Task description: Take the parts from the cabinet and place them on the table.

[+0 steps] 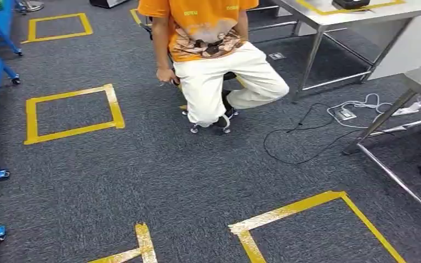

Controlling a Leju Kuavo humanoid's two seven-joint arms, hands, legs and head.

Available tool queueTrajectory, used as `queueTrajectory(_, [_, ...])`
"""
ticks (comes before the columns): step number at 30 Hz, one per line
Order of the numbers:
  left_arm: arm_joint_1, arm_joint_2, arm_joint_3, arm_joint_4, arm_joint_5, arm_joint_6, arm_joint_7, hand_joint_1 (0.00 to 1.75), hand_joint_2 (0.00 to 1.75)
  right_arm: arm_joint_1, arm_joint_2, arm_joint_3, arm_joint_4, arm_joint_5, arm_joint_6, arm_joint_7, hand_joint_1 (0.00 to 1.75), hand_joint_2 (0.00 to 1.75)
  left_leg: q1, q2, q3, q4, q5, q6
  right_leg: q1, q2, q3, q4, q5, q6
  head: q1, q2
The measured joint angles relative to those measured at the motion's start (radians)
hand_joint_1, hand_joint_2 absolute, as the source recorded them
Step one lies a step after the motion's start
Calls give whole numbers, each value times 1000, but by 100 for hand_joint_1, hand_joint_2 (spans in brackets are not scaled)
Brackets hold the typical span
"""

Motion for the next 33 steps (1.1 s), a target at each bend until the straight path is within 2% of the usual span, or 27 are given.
queueTrajectory(3, [11,-1,3,0,0,-2,0,0,0,-3,0,8,0,5,0,-3,0,0,5,-33,-14,-8,15,-25,4,-30,9,-5,4,-16,-1,0])
queueTrajectory(4, [12,0,4,0,0,-2,0,0,0,-3,3,12,0,5,0,-3,0,0,4,5,-16,4,4,-24,-2,-50,15,-18,12,-27,-1,0])
queueTrajectory(5, [13,0,5,0,0,-2,0,0,0,-1,3,13,0,7,-5,-10,0,0,-1,64,-29,35,-19,-27,0,-62,19,-23,13,-30,-7,0])
queueTrajectory(6, [9,0,7,0,0,-3,0,0,0,4,3,16,0,17,-23,-25,0,0,-1,93,-62,104,-59,-33,3,-84,20,-23,12,-34,-11,0])
queueTrajectory(8, [4,0,11,0,3,-2,-2,0,0,12,3,28,-1,28,-49,-52,0,0,5,110,-136,263,-127,-40,6,-124,19,-22,8,-38,-11,0])
queueTrajectory(9, [6,0,11,0,5,-3,-6,0,0,13,3,31,-1,32,-63,-63,0,0,8,113,-152,300,-134,-43,7,-140,19,-22,7,-37,-10,0])
queueTrajectory(10, [9,-4,13,0,8,-2,-13,0,0,12,4,34,-1,35,-84,-81,0,0,11,115,-145,293,-117,-46,7,-154,19,-22,6,-37,-11,0])
queueTrajectory(11, [10,-5,18,0,10,0,-18,0,0,11,6,39,-1,38,-102,-97,0,0,13,118,-116,240,-81,-48,6,-168,19,-21,4,-35,-11,0])
queueTrajectory(12, [10,-8,21,0,10,1,-23,0,0,10,9,43,-1,39,-114,-108,0,0,15,130,-68,151,-36,-49,6,-182,20,-21,1,-33,-11,0])
queueTrajectory(13, [8,-11,23,0,9,1,-28,0,0,9,10,46,-1,40,-119,-113,0,0,15,161,-13,51,2,-48,5,-194,23,-21,-3,-28,-11,0])
queueTrajectory(14, [2,-18,23,-1,9,1,-32,0,0,8,10,47,-1,41,-124,-114,0,0,6,208,13,4,-15,-46,11,-204,32,-20,-9,-20,-12,0])
queueTrajectory(15, [-5,-21,25,-3,8,3,-35,0,0,7,11,48,0,42,-127,-114,0,0,7,190,10,-1,-8,-30,16,-212,22,-16,-15,-11,-11,0])
queueTrajectory(18, [-13,-33,26,-7,0,10,-27,0,0,-2,11,50,0,42,-123,-115,0,0,0,161,1,0,-8,-13,13,-237,44,-19,-16,1,-6,0])
queueTrajectory(19, [-17,-38,26,-8,0,11,-24,0,0,-5,13,53,0,42,-121,-116,0,0,7,149,6,-7,-3,-4,9,-232,38,-17,-25,9,-5,0])
queueTrajectory(20, [-22,-42,26,-10,0,13,-24,0,0,-6,13,54,0,42,-121,-117,0,0,7,144,5,-8,-1,1,8,-176,26,10,-48,13,0,0])
queueTrajectory(21, [-27,-43,27,-11,0,14,-24,0,0,-7,13,55,0,42,-120,-118,0,0,7,134,3,-7,1,6,6,-134,-4,74,-85,14,2,0])
queueTrajectory(22, [-33,-46,27,-12,0,15,-24,0,0,-5,13,55,1,42,-116,-118,0,0,6,121,1,-7,1,8,6,-113,-49,166,-124,14,3,0])
queueTrajectory(23, [-36,-48,27,-13,-1,16,-24,0,0,-3,13,55,1,41,-110,-116,0,0,4,108,0,-7,1,10,7,-105,-96,255,-153,13,3,0])
queueTrajectory(24, [-38,-49,27,-14,-3,16,-23,0,0,0,13,55,2,41,-103,-114,0,0,2,94,0,-7,1,10,7,-102,-131,310,-161,10,4,0])
queueTrajectory(25, [-37,-50,27,-14,-3,17,-19,0,0,1,13,55,2,40,-95,-109,0,0,-1,81,1,-7,0,11,7,-101,-144,314,-143,6,3,0])
queueTrajectory(26, [-37,-51,27,-14,-3,17,-17,0,0,1,13,55,2,39,-87,-106,0,0,-3,65,2,-6,0,11,8,-99,-134,270,-99,0,3,0])
queueTrajectory(27, [-37,-52,27,-14,-3,17,-16,0,0,0,13,55,2,39,-82,-102,0,0,-4,50,4,-6,0,11,9,-92,-105,193,-46,-6,3,0])
queueTrajectory(28, [-37,-53,27,-14,-3,17,-16,0,0,0,13,55,2,38,-74,-98,0,0,-4,34,6,-6,0,11,10,-69,-65,94,10,-13,3,0])
queueTrajectory(29, [-38,-55,27,-14,-3,17,-17,0,0,1,13,55,2,38,-71,-95,0,0,-1,22,5,-7,1,10,10,-15,-38,25,27,-18,4,0])
queueTrajectory(30, [-40,-56,28,-14,-2,18,-17,0,0,2,13,56,3,37,-68,-93,0,0,-4,10,0,-3,1,6,6,8,-33,8,22,-21,-1,0])
queueTrajectory(31, [-39,-56,28,-14,-1,17,-17,0,0,2,13,56,3,37,-66,-92,0,0,1,0,-7,-3,4,1,9,-3,-19,0,16,-18,7,0])
queueTrajectory(33, [-34,-58,28,-14,-2,17,-19,0,0,0,13,56,3,37,-61,-89,0,0,7,-22,-12,-10,13,-14,12,-19,-15,-2,20,-22,8,0])
